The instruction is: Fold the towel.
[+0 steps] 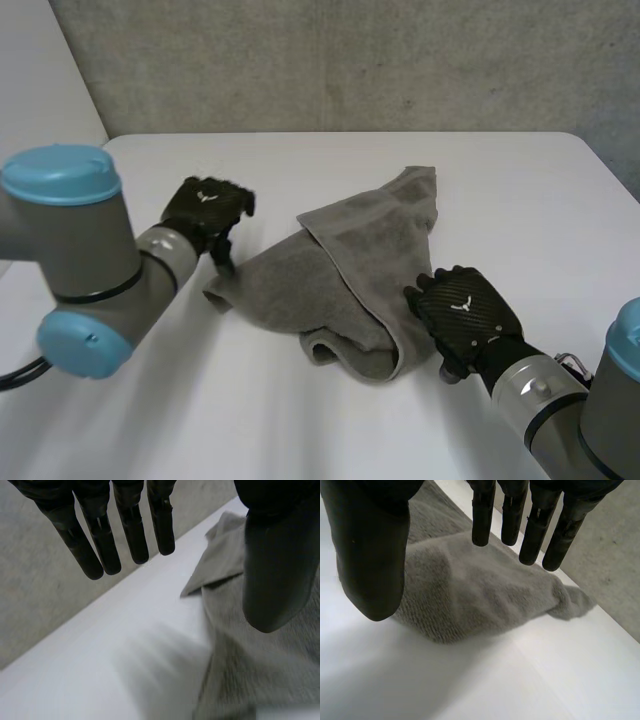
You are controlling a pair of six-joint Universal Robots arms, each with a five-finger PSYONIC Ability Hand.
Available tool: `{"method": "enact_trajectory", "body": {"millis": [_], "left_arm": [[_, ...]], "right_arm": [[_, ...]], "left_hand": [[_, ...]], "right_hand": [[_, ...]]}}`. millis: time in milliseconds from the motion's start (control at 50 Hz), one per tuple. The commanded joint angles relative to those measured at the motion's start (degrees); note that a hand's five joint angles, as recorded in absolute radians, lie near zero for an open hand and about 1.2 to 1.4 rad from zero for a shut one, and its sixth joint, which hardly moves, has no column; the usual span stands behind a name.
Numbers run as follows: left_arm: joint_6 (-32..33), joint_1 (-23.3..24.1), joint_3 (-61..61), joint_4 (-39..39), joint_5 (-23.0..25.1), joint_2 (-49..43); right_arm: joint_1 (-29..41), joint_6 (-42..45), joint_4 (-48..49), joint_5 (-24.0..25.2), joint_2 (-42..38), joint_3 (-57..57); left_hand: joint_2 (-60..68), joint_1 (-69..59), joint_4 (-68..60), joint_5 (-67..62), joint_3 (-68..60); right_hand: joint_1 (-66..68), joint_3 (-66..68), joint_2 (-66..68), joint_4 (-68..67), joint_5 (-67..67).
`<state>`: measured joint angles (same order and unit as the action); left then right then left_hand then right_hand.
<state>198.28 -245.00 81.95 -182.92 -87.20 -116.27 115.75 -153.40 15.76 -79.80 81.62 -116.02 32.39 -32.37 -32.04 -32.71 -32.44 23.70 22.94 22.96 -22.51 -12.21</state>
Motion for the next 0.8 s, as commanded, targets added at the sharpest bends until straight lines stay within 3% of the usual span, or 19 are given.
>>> {"method": "enact_trajectory", "body": {"millis": [20, 220, 460, 620, 660, 800], "left_arm": [[-0.26, -1.8, 6.56, 0.11, -0.42, 2.62], [-5.97, -1.97, 9.19, -2.18, 0.02, 1.48], [-9.57, -1.88, 8.84, -7.01, 2.39, -2.65], [-9.57, -1.71, 8.14, -7.1, 2.39, -4.23], [-9.49, -1.36, 7.44, -7.27, 1.87, -5.19], [-9.22, -1.01, 7.08, -8.42, 1.69, -5.99]], "right_arm": [[0.27, 0.2, 0.5, 5.53, 0.91, -0.78], [0.79, 1.08, 4.46, 9.66, 1.52, -2.45], [3.08, 14.0, 7.54, 10.19, -1.91, -4.56], [3.61, 18.22, 10.17, 7.82, -5.77, -4.21], [4.04, 18.57, 11.31, 6.15, -6.65, -3.68], [4.83, 19.1, 11.93, 4.74, -10.33, -2.02]], "left_hand": [[-3.51, 3.49, 3.15, 13.83, 3.55], [-3.51, 3.49, 3.15, 13.83, 3.55], [-2.83, 2.82, 2.48, 13.15, 2.88], [10.62, -10.64, -10.98, -0.3, -10.58], [19.84, -19.86, -20.19, -9.52, -19.79], [33.29, -33.31, -33.64, -22.97, -33.24]], "right_hand": [[-2.01, -1.25, -1.27, 0.82, 0.52], [-0.33, 0.43, 0.41, -0.86, -1.16], [3.2, 3.96, 3.94, -4.4, -4.7], [10.6, 11.36, 11.34, -11.8, -12.1], [19.65, 20.41, 20.39, -20.85, -21.15], [30.4, 31.16, 31.14, -31.59, -31.89]]}}
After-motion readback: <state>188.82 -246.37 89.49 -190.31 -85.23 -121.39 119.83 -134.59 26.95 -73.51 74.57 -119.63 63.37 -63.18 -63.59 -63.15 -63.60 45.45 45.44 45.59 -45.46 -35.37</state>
